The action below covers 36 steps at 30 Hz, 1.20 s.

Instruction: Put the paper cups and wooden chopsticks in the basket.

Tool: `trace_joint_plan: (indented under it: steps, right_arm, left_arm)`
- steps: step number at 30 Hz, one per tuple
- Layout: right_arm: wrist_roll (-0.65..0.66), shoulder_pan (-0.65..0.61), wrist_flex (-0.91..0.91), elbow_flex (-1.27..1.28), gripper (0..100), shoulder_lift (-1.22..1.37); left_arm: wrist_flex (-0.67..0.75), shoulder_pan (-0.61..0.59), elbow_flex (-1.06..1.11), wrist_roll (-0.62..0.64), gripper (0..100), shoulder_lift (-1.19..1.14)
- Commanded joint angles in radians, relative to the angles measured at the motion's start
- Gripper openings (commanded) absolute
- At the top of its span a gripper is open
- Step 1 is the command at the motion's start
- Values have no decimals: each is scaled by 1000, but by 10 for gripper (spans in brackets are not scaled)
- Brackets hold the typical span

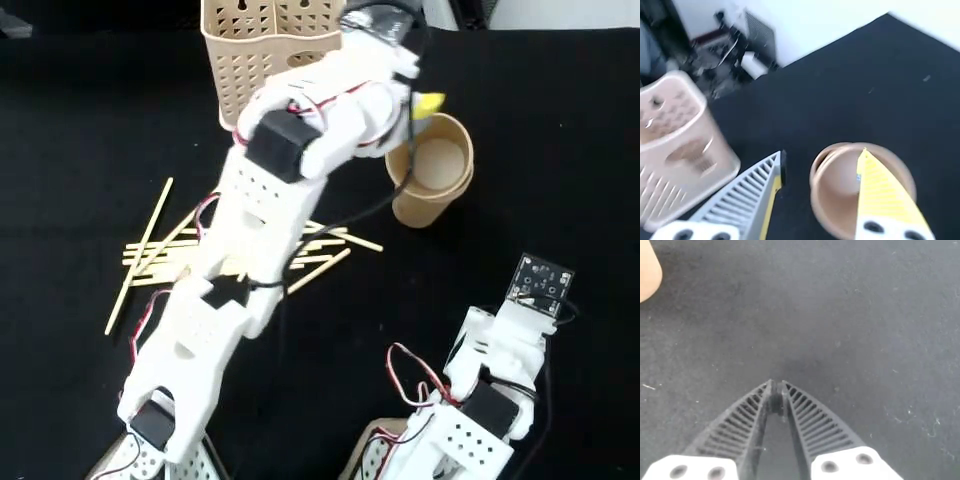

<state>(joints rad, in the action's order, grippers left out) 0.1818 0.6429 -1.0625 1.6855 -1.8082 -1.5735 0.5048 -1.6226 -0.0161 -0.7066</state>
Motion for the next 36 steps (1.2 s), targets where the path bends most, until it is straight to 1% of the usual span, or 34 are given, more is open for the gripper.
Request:
trace_joint_plan:
  steps: [1, 2, 4, 6, 8, 12, 15, 19, 24, 27, 31, 34, 36]
  right_arm:
    - [-2, -21, 25, -22, 20, -71]
    - [-2, -21, 26, -50, 28, -71]
    - [-2, -21, 21, -136, 41, -70]
    - [0, -34, 18, -257, 48, -61]
    - [35, -44, 18, -371, 47, -54]
    - [58, -110, 26, -559, 47, 71]
    - [52, -155, 23, -734, 47, 260]
    - [-9, -190, 20, -1007, 47, 559]
    - [-9, -273, 17, -1314, 49, 905]
    - [15, -336, -38, -1477, 49, 1106]
    - [64, -431, -201, -1730, 50, 1362]
    - [86, -463, -296, -1916, 50, 1543]
    - [120, -466, -341, -2034, 51, 1650]
  left_arm:
    - [-160, -87, -42, 0, 245, 57]
    - [-193, -104, -35, 2, 245, 69]
    - [-192, -150, -15, 6, 235, 95]
    - [-192, -179, 5, 5, 202, 153]
    - [-192, -176, 42, 2, 175, 241]
    - [-192, -154, 242, -57, 163, 439]
    - [-190, -168, 455, -61, 163, 597]
    - [-189, -245, 773, -61, 163, 809]
    - [-178, -326, 1210, -71, 162, 1086]
    - [-101, -374, 1475, -106, 162, 1270]
    - [44, -472, 1848, -106, 162, 1514]
    - [152, -549, 2115, -121, 164, 1651]
    - [196, -590, 2255, -149, 164, 1715]
